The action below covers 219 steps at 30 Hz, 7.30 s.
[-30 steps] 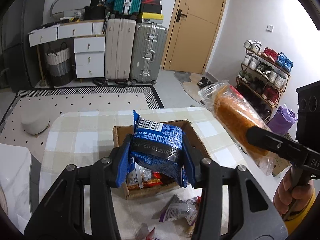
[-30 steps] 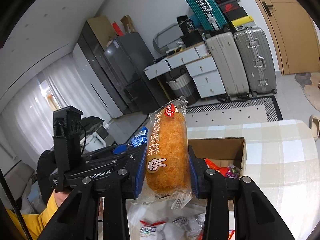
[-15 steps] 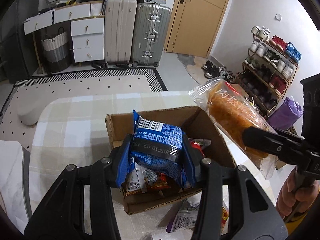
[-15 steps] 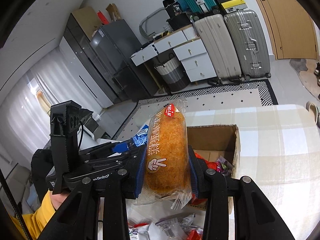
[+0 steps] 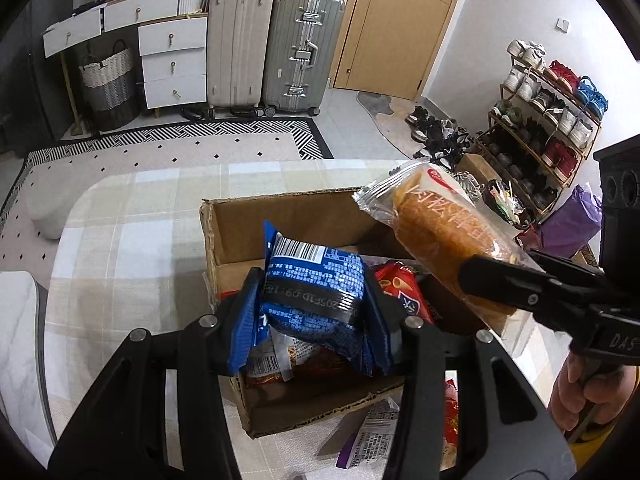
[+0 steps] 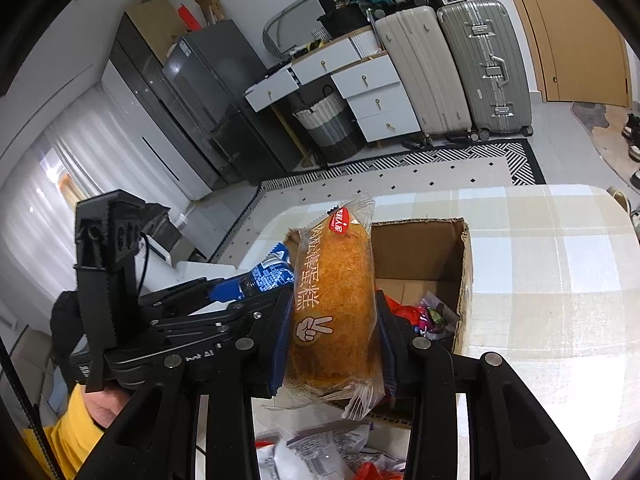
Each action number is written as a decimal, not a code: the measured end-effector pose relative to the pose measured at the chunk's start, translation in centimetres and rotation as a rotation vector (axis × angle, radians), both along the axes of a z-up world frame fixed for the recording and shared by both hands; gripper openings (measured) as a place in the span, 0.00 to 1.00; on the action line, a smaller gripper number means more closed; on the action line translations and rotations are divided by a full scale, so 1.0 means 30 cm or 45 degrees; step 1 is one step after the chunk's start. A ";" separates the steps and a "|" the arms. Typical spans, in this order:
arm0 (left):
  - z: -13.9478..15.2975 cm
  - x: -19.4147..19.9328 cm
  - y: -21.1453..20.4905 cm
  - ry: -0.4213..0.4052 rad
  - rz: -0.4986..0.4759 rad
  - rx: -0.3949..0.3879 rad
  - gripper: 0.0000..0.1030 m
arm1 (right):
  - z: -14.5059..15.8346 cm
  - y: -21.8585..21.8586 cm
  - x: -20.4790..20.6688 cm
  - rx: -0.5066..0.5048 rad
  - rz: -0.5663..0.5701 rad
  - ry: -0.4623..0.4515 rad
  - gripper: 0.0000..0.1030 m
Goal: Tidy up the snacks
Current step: 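Open both tools to drop the blue pack and bun into the box, withdraw, then grasp the white noodle snack bag with the left tool while the right tool grasps the red Oreo pack, then carry the white bag and red Oreo pack over the box with both tools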
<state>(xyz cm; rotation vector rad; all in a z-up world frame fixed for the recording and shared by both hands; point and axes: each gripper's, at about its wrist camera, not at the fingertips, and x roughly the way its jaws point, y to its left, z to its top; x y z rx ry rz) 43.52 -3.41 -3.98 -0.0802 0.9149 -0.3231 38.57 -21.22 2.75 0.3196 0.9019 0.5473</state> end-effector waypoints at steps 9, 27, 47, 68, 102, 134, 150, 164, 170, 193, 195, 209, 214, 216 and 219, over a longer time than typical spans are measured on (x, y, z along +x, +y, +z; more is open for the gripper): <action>-0.039 0.021 0.014 -0.013 0.008 -0.001 0.48 | -0.027 0.003 0.024 -0.039 -0.011 0.036 0.37; 0.034 -0.144 0.059 -0.054 0.035 0.027 0.57 | -0.050 0.048 0.059 -0.109 -0.014 0.069 0.37; 0.131 -0.300 0.040 -0.095 0.033 0.078 0.66 | 0.060 0.019 -0.045 -0.154 -0.066 -0.047 0.51; 0.361 -0.746 0.069 -0.268 0.137 0.116 0.80 | 0.363 0.036 -0.524 -0.109 -0.060 -0.375 0.65; 0.002 -1.361 0.210 -0.223 0.291 0.100 0.99 | -0.002 0.007 -1.139 -0.142 -0.204 -0.408 0.97; -0.335 -0.813 0.167 0.152 0.177 -0.081 0.50 | -0.293 -0.076 -0.765 -0.077 -0.198 -0.048 0.97; -0.292 -0.879 0.270 0.089 0.107 -0.188 0.37 | -0.280 -0.055 -0.607 -0.237 -0.190 -0.063 0.96; -0.271 -0.968 0.368 0.082 0.143 -0.249 0.37 | -0.368 -0.093 -0.482 -0.137 -0.153 0.066 0.50; -0.240 -0.994 0.363 0.060 0.139 -0.244 0.37 | -0.357 -0.133 -0.505 -0.009 -0.169 0.082 0.41; 0.019 -1.181 0.366 -0.151 0.126 -0.224 0.37 | -0.041 -0.151 -0.750 0.308 -0.142 -0.096 0.40; 0.048 -1.197 0.357 -0.178 0.124 -0.211 0.38 | 0.002 -0.139 -0.781 0.323 -0.129 -0.123 0.40; 0.229 -1.318 0.341 -0.329 0.099 -0.172 0.38 | 0.207 -0.077 -0.918 0.343 -0.040 -0.269 0.40; 0.278 -1.354 0.356 -0.365 0.107 -0.175 0.38 | 0.238 -0.062 -0.951 0.349 -0.018 -0.299 0.40; 0.293 -1.360 0.359 -0.371 0.099 -0.182 0.38 | 0.245 -0.062 -0.955 0.347 -0.015 -0.304 0.40; 0.309 -1.352 0.369 -0.356 0.085 -0.224 0.38 | 0.265 -0.068 -0.955 0.352 -0.022 -0.319 0.40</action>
